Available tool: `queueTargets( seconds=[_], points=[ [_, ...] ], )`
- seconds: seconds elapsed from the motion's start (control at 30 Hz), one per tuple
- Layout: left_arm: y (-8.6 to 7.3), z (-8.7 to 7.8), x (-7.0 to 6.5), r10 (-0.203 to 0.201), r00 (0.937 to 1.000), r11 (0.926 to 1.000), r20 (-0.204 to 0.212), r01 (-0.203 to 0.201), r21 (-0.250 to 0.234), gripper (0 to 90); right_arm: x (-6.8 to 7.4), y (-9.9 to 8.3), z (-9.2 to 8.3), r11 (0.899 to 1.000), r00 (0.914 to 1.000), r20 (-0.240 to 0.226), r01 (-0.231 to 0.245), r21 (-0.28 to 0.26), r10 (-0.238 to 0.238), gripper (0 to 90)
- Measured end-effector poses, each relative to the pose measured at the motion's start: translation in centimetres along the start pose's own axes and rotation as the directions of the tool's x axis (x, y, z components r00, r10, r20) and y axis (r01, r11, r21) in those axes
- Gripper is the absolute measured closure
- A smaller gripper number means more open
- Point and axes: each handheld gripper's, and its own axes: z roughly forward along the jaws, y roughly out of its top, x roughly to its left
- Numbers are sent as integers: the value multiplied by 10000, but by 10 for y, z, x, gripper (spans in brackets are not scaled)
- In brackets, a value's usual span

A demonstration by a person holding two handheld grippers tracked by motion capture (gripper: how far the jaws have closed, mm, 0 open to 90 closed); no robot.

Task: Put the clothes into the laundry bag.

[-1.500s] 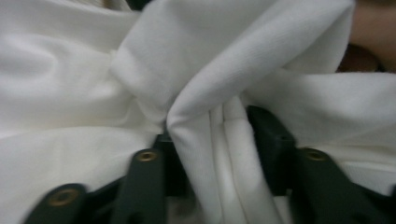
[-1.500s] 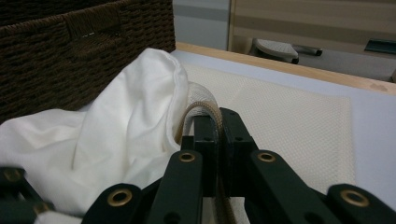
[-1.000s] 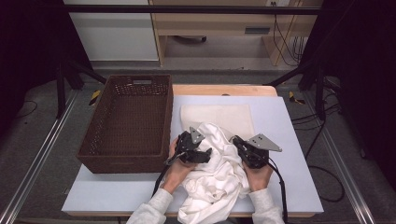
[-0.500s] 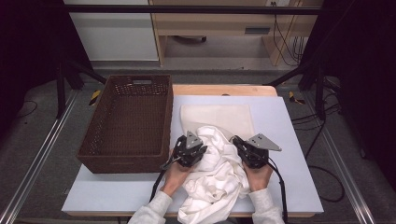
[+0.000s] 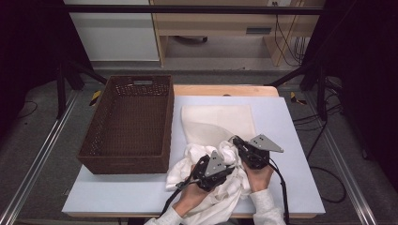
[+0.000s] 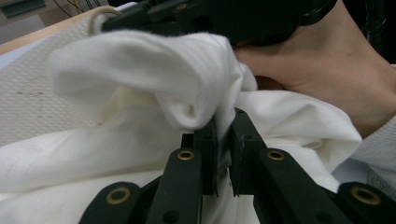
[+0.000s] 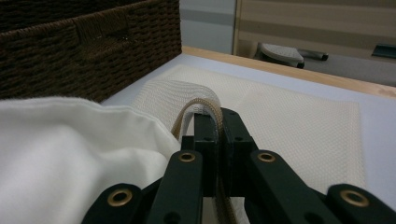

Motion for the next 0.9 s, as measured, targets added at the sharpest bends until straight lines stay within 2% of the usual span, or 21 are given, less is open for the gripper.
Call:
queueTargets(
  seconds=[0.1, 0.13, 0.17, 0.2, 0.23, 0.27, 0.3, 0.37, 0.43, 0.5, 0.57, 0.63, 0.67, 0.7, 0.73, 0.8, 0.83, 0.9],
  points=[
    [3, 8, -1, -1, 9998, 9994, -174, 7, 340, 822, 0, 2, -2, 9999, 9999, -128, -34, -165, 32, 868],
    [4, 11, -1, 61, 9995, 9988, -324, -46, 483, 822, 0, 4, -4, 9997, 9997, -209, -96, -216, 92, 869],
    [4, 17, 0, 315, 9973, 9970, -670, -266, 723, 821, 0, 6, -5, 9995, 9995, -298, -100, -289, 92, 869],
    [5, 23, 1, 512, 9920, 9942, -1153, -397, 995, 821, 2, 8, -7, 9994, 9992, -387, -21, -348, 7, 869],
    [4, 29, 3, 743, 9842, 9893, -1608, -524, 1361, 820, 4, 9, -8, 9994, 9992, -398, 77, -328, -90, 869],
    [4, 33, 5, 849, 9797, 9857, -1815, -560, 1587, 819, 6, 9, -8, 9994, 9990, -414, 156, -318, -169, 869],
    [3, 36, 8, 768, 9775, 9862, -1966, -454, 1594, 817, 6, 10, -8, 9993, 9989, -389, 249, -278, -260, 869],
    [3, 36, 13, 369, 9796, 9894, -1977, -80, 1450, 809, 8, 9, -6, 9993, 9987, -369, 332, -166, -338, 869],
    [1, 34, 14, 345, 9785, 9923, -2036, -93, 1234, 786, 7, 7, -6, 9995, 9990, -326, 300, -126, -304, 869],
    [0, 27, 14, 197, 9781, 9962, -2071, -16, 874, 662, 5, 5, -5, 9997, 9994, -256, 248, -63, -250, 869],
    [0, 14, 17, 58, 9743, 9975, -2250, 103, 704, 450, 4, 3, -6, 9997, 9995, -191, 248, -18, -248, 869],
    [1, -3, 23, -133, 9745, 9987, -2240, 240, 452, 282, 3, 3, -6, 9997, 9994, -206, 260, -50, -260, 868],
    [0, -9, 26, -184, 9721, 9990, -2338, 273, 350, 242, 3, 2, -6, 9996, 9994, -186, 284, -8, -284, 868],
    [-3, -19, 32, -215, 9652, 9992, -2607, 297, 274, 224, 4, 2, -6, 9995, 9994, -171, 307, -2, -307, 868],
    [-6, -25, 37, -302, 9585, 9985, -2834, 418, 348, 214, 4, 2, -5, 9994, 9992, -169, 356, 14, -355, 868],
    [-16, -30, 50, -444, 9526, 9945, -3010, 708, 776, 194, 4, 1, -5, 9991, 9990, -157, 413, 30, -413, 868],
    [-22, -29, 56, -590, 9535, 9911, -2956, 914, 969, 188, 4, 1, -5, 9990, 9989, -148, 439, 46, -438, 868],
    [-32, -26, 64, -1176, 9581, 9844, -2614, 1472, 965, 187, 4, 0, -4, 9992, 9991, -162, 385, 130, -383, 867]
  ],
)
